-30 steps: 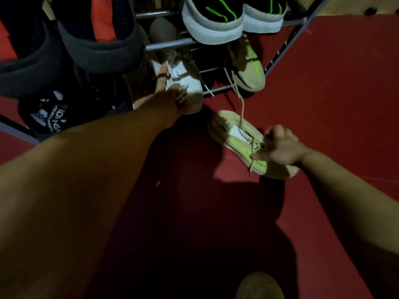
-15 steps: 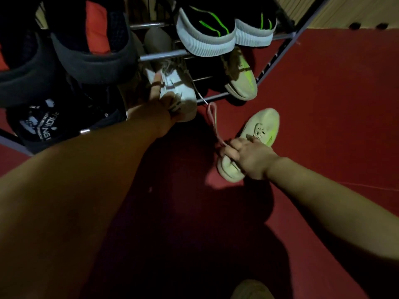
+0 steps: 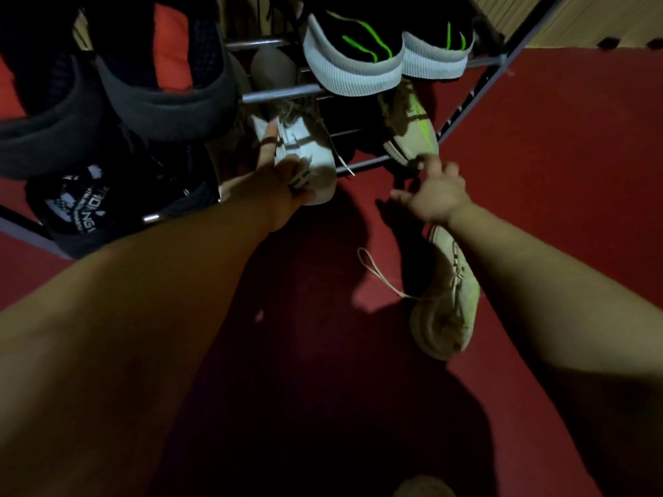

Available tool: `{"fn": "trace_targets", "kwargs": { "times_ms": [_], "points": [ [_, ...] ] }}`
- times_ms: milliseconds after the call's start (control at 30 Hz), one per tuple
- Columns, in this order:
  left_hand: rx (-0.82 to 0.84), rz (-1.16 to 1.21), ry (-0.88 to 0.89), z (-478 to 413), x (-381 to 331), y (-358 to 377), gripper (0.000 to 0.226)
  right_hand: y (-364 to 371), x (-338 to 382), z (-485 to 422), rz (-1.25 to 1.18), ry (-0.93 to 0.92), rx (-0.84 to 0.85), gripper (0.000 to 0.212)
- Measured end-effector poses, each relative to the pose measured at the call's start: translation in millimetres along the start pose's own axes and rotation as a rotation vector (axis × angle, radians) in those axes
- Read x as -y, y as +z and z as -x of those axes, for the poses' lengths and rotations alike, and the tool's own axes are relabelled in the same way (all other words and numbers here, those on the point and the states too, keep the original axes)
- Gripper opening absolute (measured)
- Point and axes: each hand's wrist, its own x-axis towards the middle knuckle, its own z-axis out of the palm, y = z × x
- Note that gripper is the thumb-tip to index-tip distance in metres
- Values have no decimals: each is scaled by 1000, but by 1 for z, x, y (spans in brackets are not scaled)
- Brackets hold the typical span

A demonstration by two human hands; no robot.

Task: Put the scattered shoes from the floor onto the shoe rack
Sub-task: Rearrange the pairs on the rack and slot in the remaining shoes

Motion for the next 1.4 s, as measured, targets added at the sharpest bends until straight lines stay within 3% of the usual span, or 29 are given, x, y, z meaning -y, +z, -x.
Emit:
{"fn": "trace_targets", "kwargs": {
  "times_ms": [100, 233, 367, 433, 700, 833, 933, 1100, 1200, 1267, 1400],
  "points": [
    [7, -35, 10, -6, 6, 6, 62, -4, 12, -29, -72, 109, -6, 91],
    [-25, -79, 12, -13, 11, 14, 68, -4, 18, -61, -151, 162, -26, 89],
    [-33, -54, 6, -10, 10, 15, 68, 5, 11, -66, -65, 125, -80, 55],
    [-68, -84, 32, -9, 11, 16, 69, 6, 9, -58, -35, 109, -97, 50],
    [-22, -18, -7, -7, 6, 10, 67, 29, 7, 9, 167, 142, -61, 68],
    [-22, -10, 1, -2, 3, 6, 64, 20, 13, -5, -75, 142, 11, 100],
    [-19, 3, 32, -4, 4, 3, 62, 17, 25, -17, -336, 184, 13, 112],
    [27, -13, 47, -9, 10, 3, 66, 17, 21, -5, -382, 221, 50, 111],
    [78, 0, 119, -13, 25, 5, 85, 6, 0, 20, -363, 176, 128, 109],
    [7, 25, 168, -4, 27, 4, 99, -5, -13, 37, -409, 140, 165, 103],
    [-320, 11, 206, 38, 19, 13, 97, -13, -40, 63, -548, 115, 215, 98]
  ]
}}
